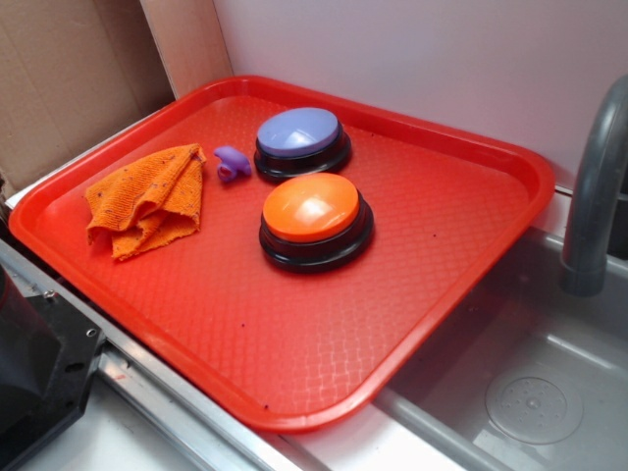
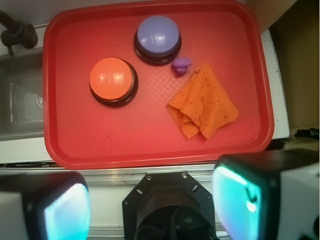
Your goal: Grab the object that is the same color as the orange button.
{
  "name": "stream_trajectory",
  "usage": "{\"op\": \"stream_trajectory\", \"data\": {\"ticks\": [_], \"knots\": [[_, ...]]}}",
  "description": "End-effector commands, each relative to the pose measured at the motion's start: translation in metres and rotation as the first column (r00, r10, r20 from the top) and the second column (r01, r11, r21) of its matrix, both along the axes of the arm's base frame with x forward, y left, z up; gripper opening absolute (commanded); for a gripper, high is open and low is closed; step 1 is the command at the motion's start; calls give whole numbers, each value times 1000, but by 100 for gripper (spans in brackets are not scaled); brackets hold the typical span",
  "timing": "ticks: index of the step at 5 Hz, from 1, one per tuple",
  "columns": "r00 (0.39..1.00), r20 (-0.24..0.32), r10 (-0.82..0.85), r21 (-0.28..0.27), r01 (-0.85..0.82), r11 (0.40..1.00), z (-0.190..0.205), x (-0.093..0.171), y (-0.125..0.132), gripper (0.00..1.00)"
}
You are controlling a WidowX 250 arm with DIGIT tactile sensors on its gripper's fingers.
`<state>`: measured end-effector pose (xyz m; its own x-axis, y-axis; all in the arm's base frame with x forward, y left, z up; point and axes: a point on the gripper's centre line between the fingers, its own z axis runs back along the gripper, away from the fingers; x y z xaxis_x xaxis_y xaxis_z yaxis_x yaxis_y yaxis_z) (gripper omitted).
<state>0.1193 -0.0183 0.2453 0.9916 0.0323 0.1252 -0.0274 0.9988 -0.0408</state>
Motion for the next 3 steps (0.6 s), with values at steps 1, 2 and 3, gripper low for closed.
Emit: {"op": "stream_trajectory", "data": {"ticks": [1,2,3], "knots": [[1000,0,0,0,0,1000,0,0,0,100],[989,21,149,24,-150,988,-18,9,22,100],[963,25,267,24,-267,963,-51,24,54,100]]}}
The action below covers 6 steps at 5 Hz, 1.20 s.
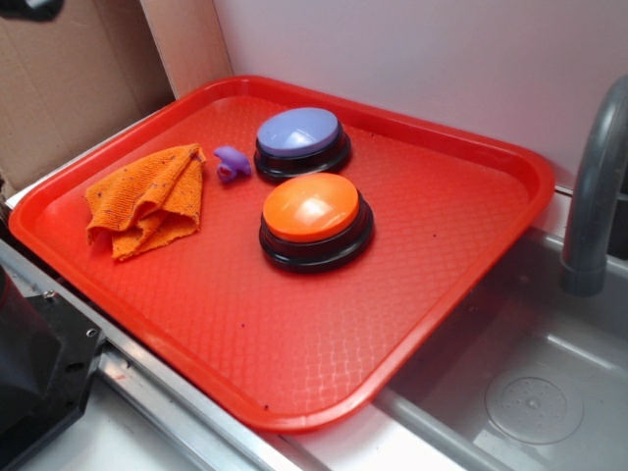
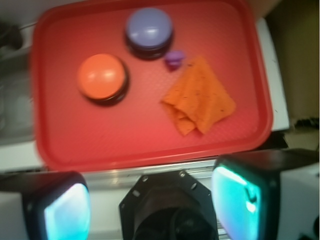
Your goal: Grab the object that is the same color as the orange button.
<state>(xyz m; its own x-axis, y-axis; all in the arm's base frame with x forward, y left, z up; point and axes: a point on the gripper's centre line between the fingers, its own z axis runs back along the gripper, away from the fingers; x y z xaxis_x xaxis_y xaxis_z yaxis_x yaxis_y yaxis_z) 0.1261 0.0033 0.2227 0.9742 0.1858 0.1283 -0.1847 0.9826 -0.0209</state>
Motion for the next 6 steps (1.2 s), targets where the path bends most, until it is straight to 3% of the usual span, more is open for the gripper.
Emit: {"op": "stream_trajectory", "data": {"ticks": [1,2,3,4,5,6], "knots": [[963,59,263,68,-267,961,-61,28,62,100],[933,62,354,145,-359,922,-93,41,91,100],[906,99,411,164,-422,892,-122,54,109,100],[909,158,386,-83,-378,922,-166,70,117,100],[924,149,353,-20,-354,935,-187,71,114,100],[944,132,301,-9,-303,953,-202,72,112,100]]}}
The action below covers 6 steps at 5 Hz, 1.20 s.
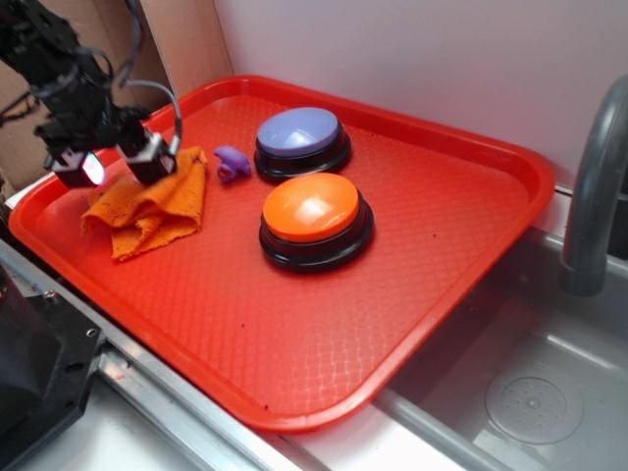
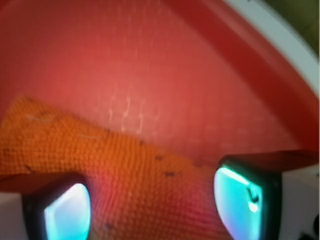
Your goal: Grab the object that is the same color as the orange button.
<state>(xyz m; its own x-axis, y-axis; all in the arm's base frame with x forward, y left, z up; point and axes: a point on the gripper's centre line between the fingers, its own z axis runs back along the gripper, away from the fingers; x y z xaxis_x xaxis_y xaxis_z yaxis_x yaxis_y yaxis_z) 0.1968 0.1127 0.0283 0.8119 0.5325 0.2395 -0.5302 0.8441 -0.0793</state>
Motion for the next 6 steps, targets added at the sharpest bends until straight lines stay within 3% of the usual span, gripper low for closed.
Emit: {"op": "stream_trajectory", "data": {"ticks": [1,2,4,6], "knots": [[996,6,-89,32,88,996,-8,2,-1,100],[997,16,-80,21,80,997,-6,1,0,0],[997,21,-74,42,73,996,2,0,-1,0],[998,0,-64,107,63,992,15,-1,-2,0]]}}
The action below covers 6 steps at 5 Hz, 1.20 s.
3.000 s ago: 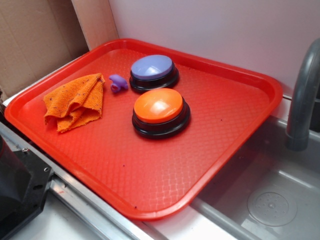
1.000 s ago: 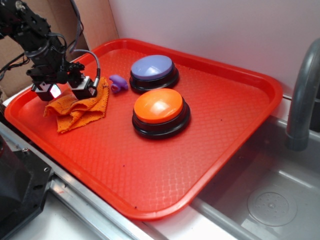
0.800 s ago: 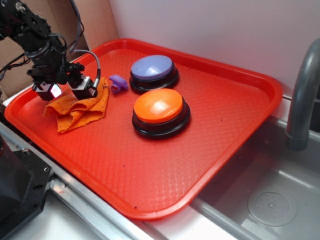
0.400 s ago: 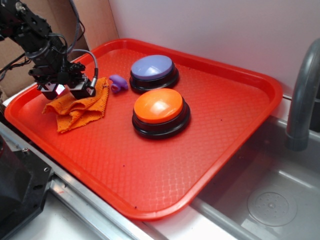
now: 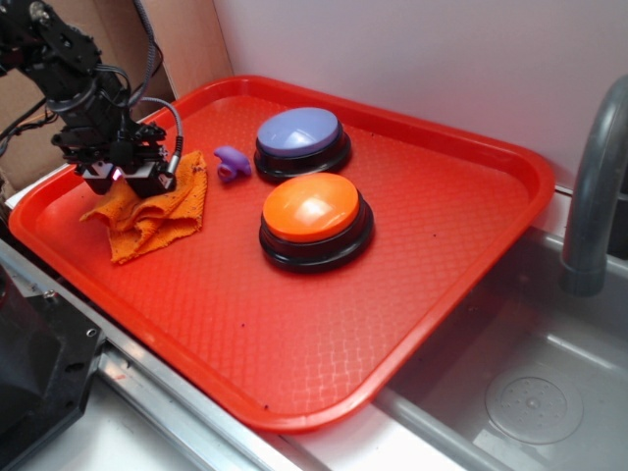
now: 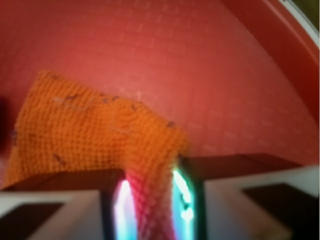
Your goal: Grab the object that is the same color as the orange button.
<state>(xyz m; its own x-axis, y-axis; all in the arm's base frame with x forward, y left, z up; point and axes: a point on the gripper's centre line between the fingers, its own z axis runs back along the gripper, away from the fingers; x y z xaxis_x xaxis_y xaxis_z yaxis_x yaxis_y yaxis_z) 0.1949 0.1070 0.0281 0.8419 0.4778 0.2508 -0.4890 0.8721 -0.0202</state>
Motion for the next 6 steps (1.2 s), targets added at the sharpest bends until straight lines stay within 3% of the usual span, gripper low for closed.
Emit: {"op": "stream_trajectory", "data": {"ticks": [1,2,3,4,5,6], "knots": [[999,-15,-30,81,31,996,33,-1,3,0],[995,-62,-75,52,79,996,67,-5,-7,0],[988,-88,-127,9,128,992,105,-8,-35,0],[975,-51,-216,-57,213,975,142,-13,-82,0],[954,-36,-296,-51,294,954,155,-15,-131,0],[948,-56,-312,-63,308,949,142,-12,-141,0]]}}
